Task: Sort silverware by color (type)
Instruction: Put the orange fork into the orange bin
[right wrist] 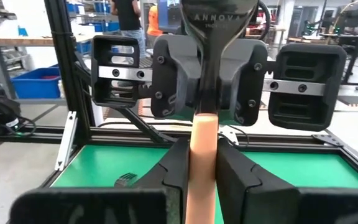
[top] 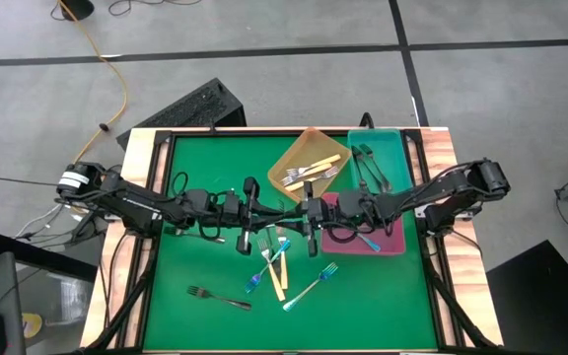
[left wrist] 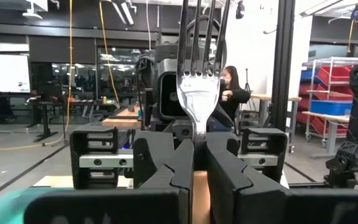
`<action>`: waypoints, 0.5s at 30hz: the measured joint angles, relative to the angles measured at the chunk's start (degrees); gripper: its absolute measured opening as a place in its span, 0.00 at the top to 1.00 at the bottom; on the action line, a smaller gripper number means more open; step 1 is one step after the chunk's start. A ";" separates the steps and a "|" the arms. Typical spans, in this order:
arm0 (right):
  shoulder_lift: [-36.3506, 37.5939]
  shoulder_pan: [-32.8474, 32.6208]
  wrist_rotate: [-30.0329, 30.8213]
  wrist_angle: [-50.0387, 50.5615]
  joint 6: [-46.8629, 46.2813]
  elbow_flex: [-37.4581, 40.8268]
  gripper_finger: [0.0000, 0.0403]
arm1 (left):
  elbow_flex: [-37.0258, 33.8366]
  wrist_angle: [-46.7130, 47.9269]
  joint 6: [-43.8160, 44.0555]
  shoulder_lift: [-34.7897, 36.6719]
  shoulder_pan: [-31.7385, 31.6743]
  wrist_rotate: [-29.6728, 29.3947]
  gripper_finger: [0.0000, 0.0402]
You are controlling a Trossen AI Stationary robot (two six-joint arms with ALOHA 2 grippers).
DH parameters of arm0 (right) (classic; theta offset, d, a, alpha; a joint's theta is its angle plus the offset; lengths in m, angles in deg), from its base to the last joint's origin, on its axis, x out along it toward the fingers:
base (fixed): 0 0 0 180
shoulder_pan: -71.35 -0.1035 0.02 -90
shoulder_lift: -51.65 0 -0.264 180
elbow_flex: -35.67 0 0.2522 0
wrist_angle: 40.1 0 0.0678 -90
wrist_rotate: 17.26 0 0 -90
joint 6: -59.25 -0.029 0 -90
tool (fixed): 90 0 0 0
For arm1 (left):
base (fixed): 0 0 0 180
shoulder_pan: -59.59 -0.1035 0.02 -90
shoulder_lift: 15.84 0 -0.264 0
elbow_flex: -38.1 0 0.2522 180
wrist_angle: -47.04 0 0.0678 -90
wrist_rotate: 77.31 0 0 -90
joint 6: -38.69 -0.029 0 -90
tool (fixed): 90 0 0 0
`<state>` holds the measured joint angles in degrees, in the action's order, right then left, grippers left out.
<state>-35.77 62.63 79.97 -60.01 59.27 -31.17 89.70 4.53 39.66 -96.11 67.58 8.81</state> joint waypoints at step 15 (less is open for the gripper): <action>-0.04 0.25 7.92 1.53 -0.46 0.04 0.81 | 0.09 7.06 4.67 0.57 0.06 -8.85 0.71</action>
<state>-35.81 62.88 87.89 -58.48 58.82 -31.13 89.79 11.59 44.33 -95.54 67.64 -0.04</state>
